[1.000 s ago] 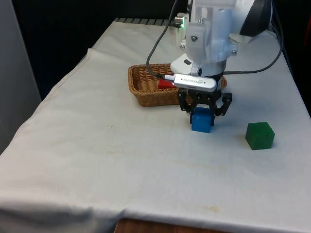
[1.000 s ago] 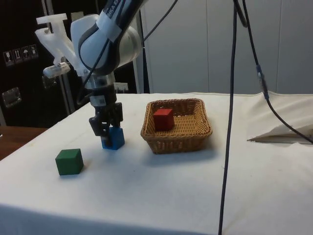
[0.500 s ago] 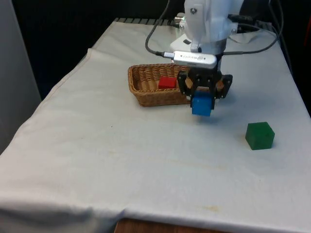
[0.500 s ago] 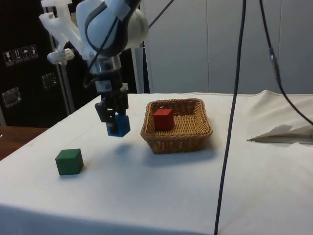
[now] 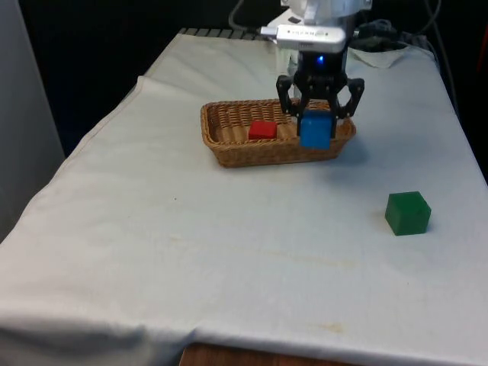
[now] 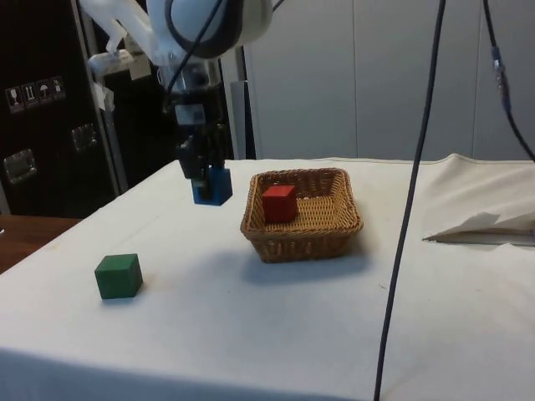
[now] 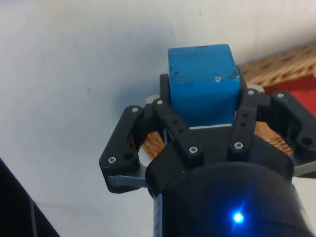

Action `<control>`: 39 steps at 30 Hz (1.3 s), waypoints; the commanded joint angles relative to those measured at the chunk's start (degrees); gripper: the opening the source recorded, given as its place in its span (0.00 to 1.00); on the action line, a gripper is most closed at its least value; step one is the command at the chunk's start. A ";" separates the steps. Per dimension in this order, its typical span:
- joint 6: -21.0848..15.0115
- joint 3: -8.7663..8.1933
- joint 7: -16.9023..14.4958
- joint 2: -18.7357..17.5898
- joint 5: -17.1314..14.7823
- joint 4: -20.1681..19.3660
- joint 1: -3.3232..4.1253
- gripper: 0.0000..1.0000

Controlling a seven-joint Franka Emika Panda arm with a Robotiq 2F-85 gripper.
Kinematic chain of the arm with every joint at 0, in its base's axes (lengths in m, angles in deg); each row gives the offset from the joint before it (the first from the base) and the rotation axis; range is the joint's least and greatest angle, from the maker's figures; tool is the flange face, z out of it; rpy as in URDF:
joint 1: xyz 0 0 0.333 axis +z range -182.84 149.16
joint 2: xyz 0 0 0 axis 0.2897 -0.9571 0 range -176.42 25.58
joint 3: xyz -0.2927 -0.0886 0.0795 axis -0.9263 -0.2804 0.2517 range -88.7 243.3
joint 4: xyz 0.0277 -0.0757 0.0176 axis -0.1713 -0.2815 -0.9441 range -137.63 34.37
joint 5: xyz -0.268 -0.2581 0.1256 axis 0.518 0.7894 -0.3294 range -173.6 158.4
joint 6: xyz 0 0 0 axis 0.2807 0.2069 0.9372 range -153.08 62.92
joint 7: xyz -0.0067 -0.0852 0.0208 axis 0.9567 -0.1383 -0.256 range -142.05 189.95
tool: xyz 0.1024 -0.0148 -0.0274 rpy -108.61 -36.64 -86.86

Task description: Pick up exactly two blocks and place them into the basket.

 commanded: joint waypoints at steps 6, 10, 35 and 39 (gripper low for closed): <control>0.69 -0.17 -0.80 4.87 1.89 -2.86 0.17 0.04; 1.20 -0.17 -1.26 7.79 2.75 -4.53 0.17 0.04; -3.27 0.46 -2.75 17.19 4.01 -17.88 0.11 0.04; -5.96 0.57 -3.21 17.25 3.95 -20.80 0.11 0.04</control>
